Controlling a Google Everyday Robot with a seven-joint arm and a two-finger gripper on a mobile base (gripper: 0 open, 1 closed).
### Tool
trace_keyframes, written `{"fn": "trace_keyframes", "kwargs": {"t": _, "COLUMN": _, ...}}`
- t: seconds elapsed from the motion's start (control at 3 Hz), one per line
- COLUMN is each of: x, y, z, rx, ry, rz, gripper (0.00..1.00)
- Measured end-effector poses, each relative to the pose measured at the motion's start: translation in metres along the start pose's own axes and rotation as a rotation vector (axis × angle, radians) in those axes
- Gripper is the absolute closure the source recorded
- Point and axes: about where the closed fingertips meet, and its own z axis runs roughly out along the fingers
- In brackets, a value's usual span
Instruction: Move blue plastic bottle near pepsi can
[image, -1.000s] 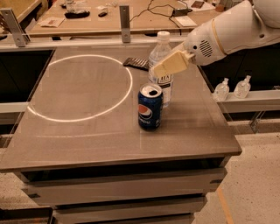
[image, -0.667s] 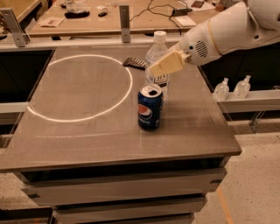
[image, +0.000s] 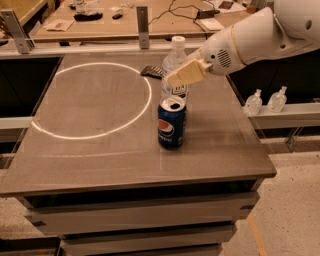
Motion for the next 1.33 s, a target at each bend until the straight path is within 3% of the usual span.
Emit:
{"fn": "trace_keyframes", "kwargs": {"t": 0.33, "x": 0.000, "y": 0.000, "z": 0.008, "rx": -0.010, "ry": -0.004, "rz": -0.020, "gripper": 1.00}}
{"fn": "trace_keyframes", "kwargs": {"t": 0.67, "x": -0.002, "y": -0.005, "z": 0.013, "rx": -0.002, "ry": -0.006, "rz": -0.025, "gripper": 0.82}}
{"fn": "trace_keyframes", "kwargs": {"t": 1.33, "x": -0.011, "y": -0.018, "z": 0.012, "rx": 0.022, "ry": -0.003, "rz": -0.038, "gripper": 0.36}}
